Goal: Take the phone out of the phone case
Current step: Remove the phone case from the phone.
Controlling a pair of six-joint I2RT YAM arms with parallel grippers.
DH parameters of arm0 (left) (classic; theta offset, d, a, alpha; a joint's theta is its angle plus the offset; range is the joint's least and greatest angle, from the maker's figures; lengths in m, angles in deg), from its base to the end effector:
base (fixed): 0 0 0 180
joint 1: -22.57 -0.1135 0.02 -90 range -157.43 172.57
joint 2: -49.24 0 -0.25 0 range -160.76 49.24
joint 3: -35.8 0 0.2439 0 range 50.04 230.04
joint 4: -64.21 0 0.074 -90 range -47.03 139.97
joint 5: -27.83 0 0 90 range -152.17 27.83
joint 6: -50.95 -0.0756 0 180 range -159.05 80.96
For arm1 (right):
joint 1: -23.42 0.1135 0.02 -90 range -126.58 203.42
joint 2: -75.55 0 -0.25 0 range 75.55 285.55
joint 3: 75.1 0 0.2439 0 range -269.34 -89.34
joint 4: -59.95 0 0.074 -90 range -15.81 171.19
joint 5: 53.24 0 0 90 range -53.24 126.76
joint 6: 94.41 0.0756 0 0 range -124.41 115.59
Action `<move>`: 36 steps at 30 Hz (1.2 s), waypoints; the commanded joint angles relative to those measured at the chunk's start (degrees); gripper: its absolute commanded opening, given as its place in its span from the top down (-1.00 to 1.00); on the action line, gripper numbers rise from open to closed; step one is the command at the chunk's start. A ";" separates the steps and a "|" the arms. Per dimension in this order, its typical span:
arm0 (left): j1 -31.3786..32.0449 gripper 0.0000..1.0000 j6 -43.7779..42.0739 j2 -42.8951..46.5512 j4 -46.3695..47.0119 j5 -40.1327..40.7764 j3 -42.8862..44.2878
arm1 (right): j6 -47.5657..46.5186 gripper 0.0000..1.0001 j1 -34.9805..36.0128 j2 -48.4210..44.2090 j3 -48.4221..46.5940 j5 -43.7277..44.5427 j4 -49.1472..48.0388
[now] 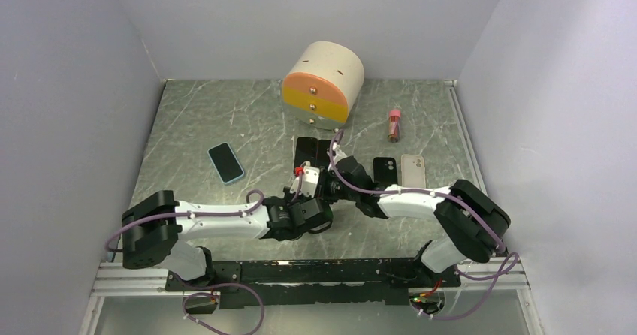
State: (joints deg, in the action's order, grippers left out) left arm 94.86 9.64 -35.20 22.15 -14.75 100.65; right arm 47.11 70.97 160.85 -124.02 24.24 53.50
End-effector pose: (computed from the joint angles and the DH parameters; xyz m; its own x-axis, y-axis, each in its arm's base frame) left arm 0.1397 -0.2545 0.1704 -0.5810 0.1486 -0.8002 0.1542 0.9855 0.0711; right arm 0.2066 0.2501 0.1442 -0.8727 0.1782 -0.4546 -0.2635 0.6119 0.7457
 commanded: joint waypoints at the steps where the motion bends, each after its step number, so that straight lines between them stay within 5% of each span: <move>1: 0.22 0.95 0.38 3.41 -7.49 5.91 -0.22 | -0.58 1.00 0.31 -1.94 -1.69 -1.59 -1.86; 14: 1.59 0.95 1.40 11.16 -11.42 4.22 0.15 | -4.13 1.00 0.47 -0.40 -3.12 5.03 3.34; 28: -5.38 0.95 -3.19 17.52 -10.32 -2.70 -0.56 | -13.39 1.00 1.91 4.09 -5.87 8.85 11.01; 36: -6.48 0.95 -0.63 20.65 -13.36 -3.24 -2.79 | -10.43 1.00 -3.11 3.78 -0.86 2.41 5.04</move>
State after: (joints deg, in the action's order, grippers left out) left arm 88.81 7.28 -16.80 9.21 -20.54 98.26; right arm 36.71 69.48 164.96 -126.97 28.73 60.48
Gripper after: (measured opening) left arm 0.064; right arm 0.056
